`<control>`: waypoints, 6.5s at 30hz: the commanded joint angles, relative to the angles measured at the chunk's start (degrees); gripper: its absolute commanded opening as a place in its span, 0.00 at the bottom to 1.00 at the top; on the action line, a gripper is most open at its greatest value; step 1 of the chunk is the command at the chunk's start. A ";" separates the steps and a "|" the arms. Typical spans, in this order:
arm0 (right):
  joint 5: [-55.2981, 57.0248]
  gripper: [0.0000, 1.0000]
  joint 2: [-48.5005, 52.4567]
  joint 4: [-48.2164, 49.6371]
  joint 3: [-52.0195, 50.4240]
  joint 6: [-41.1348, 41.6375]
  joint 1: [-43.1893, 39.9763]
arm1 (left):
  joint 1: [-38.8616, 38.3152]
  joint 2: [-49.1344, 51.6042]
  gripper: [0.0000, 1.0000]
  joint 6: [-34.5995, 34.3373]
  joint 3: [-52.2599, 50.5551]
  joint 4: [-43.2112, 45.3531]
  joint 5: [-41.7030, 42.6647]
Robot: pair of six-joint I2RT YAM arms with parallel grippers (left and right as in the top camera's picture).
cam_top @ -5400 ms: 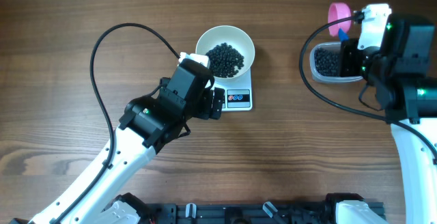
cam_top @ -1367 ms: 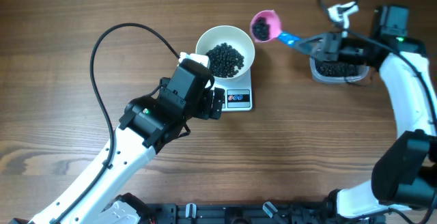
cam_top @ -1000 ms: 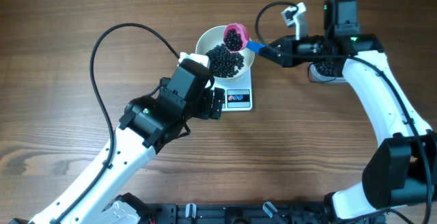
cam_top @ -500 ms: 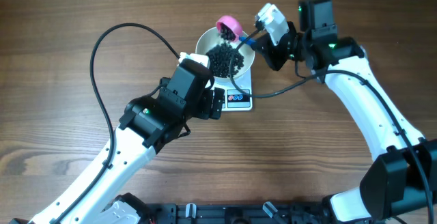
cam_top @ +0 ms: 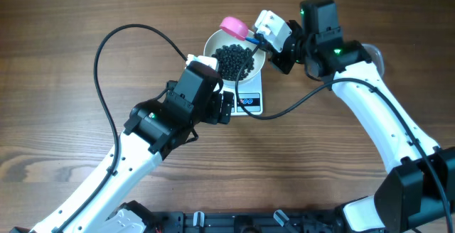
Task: Scoop item into bowl and weigh 150g on scale
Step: 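Tilt the cup to pour beans into the bowl, then return the cup to the bean tub and scoop again, then lift the filled pink cup and carry it over the white bowl, then tilt the pink cup with the right gripper to pour beans into bowl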
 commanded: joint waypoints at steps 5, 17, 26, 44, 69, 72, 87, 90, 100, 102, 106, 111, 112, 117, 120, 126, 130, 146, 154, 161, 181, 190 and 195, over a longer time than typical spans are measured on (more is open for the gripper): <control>-3.13 0.04 -2.12 0.76 0.50 27.71 0.11 | -0.15 0.11 1.00 0.76 0.90 0.15 0.48; 23.91 0.04 -16.20 -19.65 0.15 35.45 -20.24 | -0.15 0.11 1.00 0.76 0.90 0.15 0.48; 24.44 0.04 -9.33 -29.00 0.07 22.95 -24.37 | -0.15 0.11 1.00 0.76 0.90 0.15 0.48; 31.67 0.04 0.94 -24.98 0.07 22.23 -25.49 | -0.15 0.11 1.00 0.76 0.90 0.15 0.48; 4.48 0.04 3.32 -28.68 0.07 17.46 -30.88 | -0.15 0.11 1.00 0.74 0.90 0.15 0.48; -1.03 0.04 3.32 -28.92 0.07 17.33 -33.40 | -0.15 0.11 1.00 0.74 0.90 0.15 0.48; -8.26 0.04 6.64 -29.46 0.07 17.68 -37.94 | -0.15 0.11 1.00 0.74 0.90 0.15 0.48; -10.95 0.04 6.86 -29.57 0.07 17.73 -38.88 | -0.15 0.11 1.00 0.76 0.90 0.15 0.48; -14.34 0.04 6.88 -30.14 0.07 17.70 -42.49 | -0.15 0.11 1.00 0.74 0.90 0.15 0.48; -16.26 0.04 6.88 -30.49 0.07 17.55 -42.49 | -0.15 0.11 1.00 0.76 0.90 0.15 0.48; -16.22 0.04 6.88 -30.67 0.07 17.51 -42.77 | -0.15 0.11 1.00 0.76 0.90 0.15 0.48; -16.00 0.04 6.88 -31.28 0.07 17.51 -44.44 | -0.15 0.11 1.00 0.76 0.90 0.15 0.48; -16.02 0.04 6.88 -31.26 0.07 17.49 -44.52 | -0.15 0.11 1.00 0.76 0.90 0.15 0.48; -16.09 0.04 6.97 -30.97 0.07 17.86 -44.52 | -0.15 0.11 1.00 0.76 0.90 0.15 0.48; -16.57 0.04 6.97 -30.84 0.07 19.39 -44.52 | -0.15 0.11 1.00 0.76 0.90 0.15 0.48; -17.94 0.04 6.97 -30.80 0.07 22.12 -44.54 | -0.15 0.11 1.00 0.76 0.90 0.15 0.48; -17.94 0.04 6.95 -30.93 0.07 22.73 -44.59 | -0.15 0.11 1.00 0.74 0.90 0.15 0.48; -17.94 0.04 6.29 -29.16 0.28 31.12 -46.10 | -0.15 0.11 1.00 0.76 0.90 0.15 0.48; -23.10 0.04 6.29 -29.14 0.28 31.21 -50.58 | -0.15 0.11 1.00 0.74 0.90 0.15 0.48; -31.71 0.04 6.29 -29.81 0.28 31.15 -54.40 | -0.15 0.11 1.00 0.76 0.90 0.15 0.48; -52.74 0.04 6.29 -5.14 0.28 57.42 -33.31 | -0.15 0.11 1.00 0.74 0.90 0.15 0.48; -49.81 0.04 6.32 12.09 0.28 62.12 -20.28 | -0.15 0.11 1.00 0.76 0.90 0.15 0.48; -37.86 0.04 6.32 10.97 0.22 47.76 -19.32 | -0.15 0.11 1.00 0.74 0.90 0.15 0.48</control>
